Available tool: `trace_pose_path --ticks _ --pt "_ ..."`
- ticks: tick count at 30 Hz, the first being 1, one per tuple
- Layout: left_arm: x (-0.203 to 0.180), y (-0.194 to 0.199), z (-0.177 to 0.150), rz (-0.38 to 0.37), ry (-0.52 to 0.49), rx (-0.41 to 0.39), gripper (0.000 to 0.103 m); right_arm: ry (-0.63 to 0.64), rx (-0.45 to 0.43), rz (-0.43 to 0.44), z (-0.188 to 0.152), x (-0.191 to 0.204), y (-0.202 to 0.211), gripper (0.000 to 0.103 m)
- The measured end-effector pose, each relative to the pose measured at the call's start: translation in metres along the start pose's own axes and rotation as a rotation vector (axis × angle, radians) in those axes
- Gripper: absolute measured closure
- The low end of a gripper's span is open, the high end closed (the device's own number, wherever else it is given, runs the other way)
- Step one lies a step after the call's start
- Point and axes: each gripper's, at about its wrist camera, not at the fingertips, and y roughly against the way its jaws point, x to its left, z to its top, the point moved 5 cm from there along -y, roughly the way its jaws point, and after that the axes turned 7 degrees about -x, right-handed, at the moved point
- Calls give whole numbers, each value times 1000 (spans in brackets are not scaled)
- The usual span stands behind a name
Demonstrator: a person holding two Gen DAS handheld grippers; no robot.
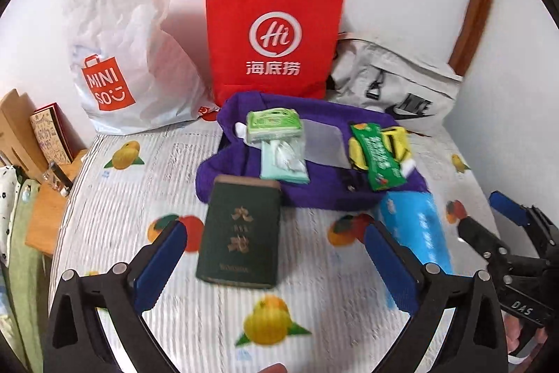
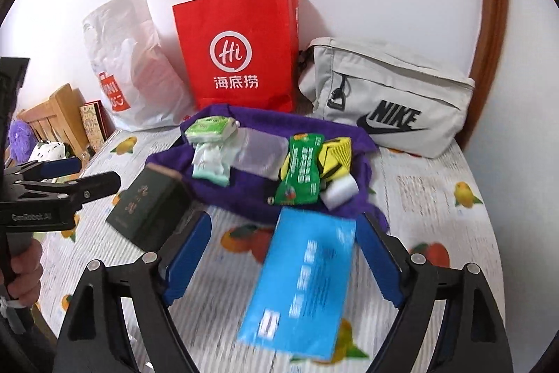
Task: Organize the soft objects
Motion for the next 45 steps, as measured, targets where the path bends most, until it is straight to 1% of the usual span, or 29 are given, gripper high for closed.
trace_pose_path --ticks 3,7,10,12,15,18,20,24,29,33,40,45 --pt "-5 26 -9 20 -11 -34 0 -23 -6 -8 -9 1 19 11" --pt "-8 53 -20 46 -11 -59 0 -42 -35 -17 -19 5 48 8" --pt "-11 76 -30 60 -6 -84 0 -35 -75 -49 -23 9 73 0" --pt "-17 90 -39 73 -20 -98 0 -32 -92 -63 -26 11 87 0" --pt "-22 110 -53 85 -20 -123 0 -39 -112 -61 -36 14 112 0" --pt "-27 127 -66 65 -2 -132 0 -51 -112 -69 -46 15 129 0" --pt "-30 139 -75 64 2 -140 0 -55 -115 -80 -55 15 142 0" --pt "-37 159 -90 93 -20 -167 0 -70 -125 -106 -70 13 162 0" --pt "-42 178 -101 86 -18 -187 0 -71 -136 -103 -87 16 184 0" --pt "-47 187 -106 87 -23 -204 0 -65 -150 -96 -93 19 195 0" --pt "-50 193 -113 99 -35 -211 0 -57 -160 -99 -99 24 204 0" --pt "-47 190 -117 103 -21 -201 0 -55 -161 -102 -99 25 204 0"
